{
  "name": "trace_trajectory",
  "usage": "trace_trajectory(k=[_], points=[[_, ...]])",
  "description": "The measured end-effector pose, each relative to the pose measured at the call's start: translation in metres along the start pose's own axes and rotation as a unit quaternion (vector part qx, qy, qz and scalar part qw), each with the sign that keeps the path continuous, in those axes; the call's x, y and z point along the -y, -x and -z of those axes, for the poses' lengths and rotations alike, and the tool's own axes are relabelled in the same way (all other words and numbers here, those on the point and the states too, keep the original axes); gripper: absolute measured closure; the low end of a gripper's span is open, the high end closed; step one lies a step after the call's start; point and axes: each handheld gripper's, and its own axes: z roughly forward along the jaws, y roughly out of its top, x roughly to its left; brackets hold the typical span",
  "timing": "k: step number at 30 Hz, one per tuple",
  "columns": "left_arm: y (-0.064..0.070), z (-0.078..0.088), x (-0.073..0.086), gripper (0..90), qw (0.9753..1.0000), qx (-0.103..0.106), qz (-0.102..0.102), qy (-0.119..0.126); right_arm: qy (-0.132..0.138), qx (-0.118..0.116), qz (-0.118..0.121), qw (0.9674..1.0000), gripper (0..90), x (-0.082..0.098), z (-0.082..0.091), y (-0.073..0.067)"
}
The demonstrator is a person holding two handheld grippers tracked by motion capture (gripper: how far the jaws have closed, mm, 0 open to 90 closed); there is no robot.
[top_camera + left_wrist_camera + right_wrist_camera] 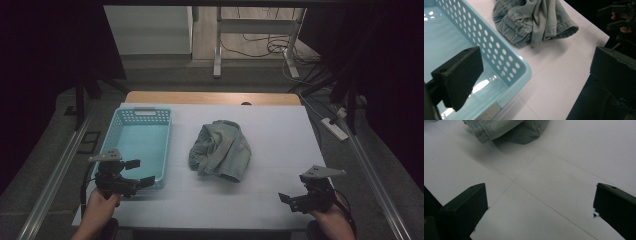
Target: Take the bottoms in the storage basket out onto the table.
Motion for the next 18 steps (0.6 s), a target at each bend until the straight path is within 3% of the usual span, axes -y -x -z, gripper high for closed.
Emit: trace_trajectory(k=[18], points=[[-0.002,0.023,0.026,0.0,0.9995,-0.018,0.025,0.009,0.0,0.001,0.0,1.0,0.0,0.0,0.0,0.0]])
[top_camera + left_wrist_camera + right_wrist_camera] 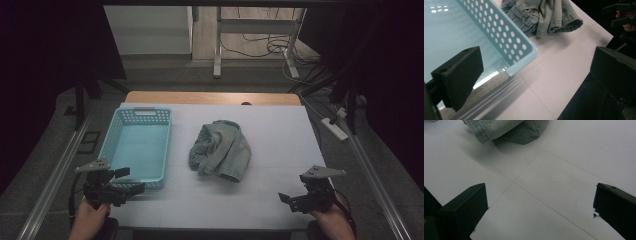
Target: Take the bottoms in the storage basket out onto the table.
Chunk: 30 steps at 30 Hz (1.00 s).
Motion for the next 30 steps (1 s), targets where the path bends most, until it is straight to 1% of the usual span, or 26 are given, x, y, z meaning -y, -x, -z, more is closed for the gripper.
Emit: trace_trajectory(k=[2,4,5,6,8,12,15,18,20,22,24,26,30], points=[[-0.002,0.002,0.003,0.0,1.0,0.0,0.006,0.004,0.0,0.0,0.001,1.0,0.0,0.0,0.0,0.0],[-0.004,0.004,0.007,0.0,0.9997,0.012,0.019,0.012,-0.002,0.001,0.001,1.0,0.0,0.0,0.0,0.0],[-0.006,0.005,0.009,0.0,0.9995,0.014,0.025,0.015,-0.002,0.001,0.002,1.0,0.0,0.0,0.0,0.0],[-0.006,0.005,0.01,0.0,0.9995,0.011,0.024,0.015,-0.001,0.001,0.002,1.0,0.0,0.0,0.0,0.0],[-0.007,0.006,0.012,0.0,0.9998,-0.002,0.021,0.006,-0.001,0.001,0.002,1.0,0.0,0.0,0.0,0.0],[-0.008,0.009,0.016,0.0,0.9997,-0.006,0.023,0.004,-0.001,0.0,0.001,1.0,0.0,0.0,0.0,0.0],[-0.007,0.012,0.018,0.0,0.9997,-0.017,0.018,0.0,-0.001,0.001,0.002,1.0,0.0,0.0,0.0,0.0],[-0.007,0.014,0.02,0.0,0.9996,-0.02,0.019,0.0,-0.001,0.001,0.002,1.0,0.0,0.0,0.0,0.0],[-0.007,0.016,0.023,0.0,0.9997,-0.016,0.02,0.001,-0.001,0.001,0.002,1.0,0.0,0.0,0.0,0.0],[-0.008,0.017,0.024,0.0,0.9996,-0.018,0.02,0.0,-0.002,0.001,0.002,1.0,0.0,0.0,0.0,0.0],[-0.007,0.019,0.025,0.0,0.9996,-0.022,0.018,0.001,-0.004,0.002,0.004,1.0,0.0,0.0,0.0,0.0],[-0.007,0.021,0.026,0.0,0.9994,-0.029,0.016,-0.001,-0.004,0.002,0.004,1.0,0.0,0.0,0.0,0.0],[-0.007,0.025,0.029,0.0,0.9992,-0.034,0.018,0.003,-0.003,0.002,0.003,1.0,0.0,0.0,0.0,0.0]])
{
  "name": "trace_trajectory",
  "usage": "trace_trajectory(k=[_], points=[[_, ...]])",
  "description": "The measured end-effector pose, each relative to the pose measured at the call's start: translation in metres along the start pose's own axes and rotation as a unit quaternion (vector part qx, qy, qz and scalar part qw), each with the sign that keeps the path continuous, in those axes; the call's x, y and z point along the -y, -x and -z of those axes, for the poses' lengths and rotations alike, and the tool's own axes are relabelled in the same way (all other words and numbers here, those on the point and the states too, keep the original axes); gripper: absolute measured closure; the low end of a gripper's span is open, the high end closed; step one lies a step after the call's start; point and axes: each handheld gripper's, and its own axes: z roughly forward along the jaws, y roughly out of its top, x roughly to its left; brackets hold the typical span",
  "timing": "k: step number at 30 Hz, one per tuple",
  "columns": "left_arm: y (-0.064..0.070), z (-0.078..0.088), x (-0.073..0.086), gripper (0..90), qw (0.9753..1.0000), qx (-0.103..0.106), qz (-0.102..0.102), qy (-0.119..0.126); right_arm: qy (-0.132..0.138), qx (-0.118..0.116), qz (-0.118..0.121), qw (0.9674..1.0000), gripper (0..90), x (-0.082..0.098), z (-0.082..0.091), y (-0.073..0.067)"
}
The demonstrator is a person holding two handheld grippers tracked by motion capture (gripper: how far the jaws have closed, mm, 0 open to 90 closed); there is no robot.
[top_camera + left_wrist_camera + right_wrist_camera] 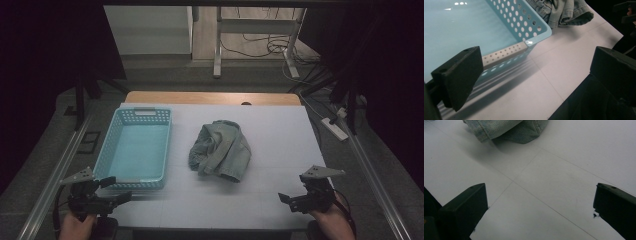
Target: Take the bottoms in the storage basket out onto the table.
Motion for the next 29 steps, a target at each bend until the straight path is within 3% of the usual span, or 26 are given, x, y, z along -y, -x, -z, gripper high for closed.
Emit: trace_trajectory(k=[6,19,29], points=[[-0.001,0.005,0.003,0.0,1.0,-0.005,0.002,0.005,0.001,0.0,0.001,1.0,0.0,0.0,0.0,0.0],[-0.001,0.013,0.009,0.0,0.9995,-0.031,0.004,-0.008,0.002,0.0,0.002,1.0,0.0,-0.001,0.0,-0.001],[-0.001,0.013,0.011,0.0,0.9994,-0.03,0.005,-0.016,0.0,0.0,0.007,1.0,0.0,-0.001,-0.001,-0.001]])
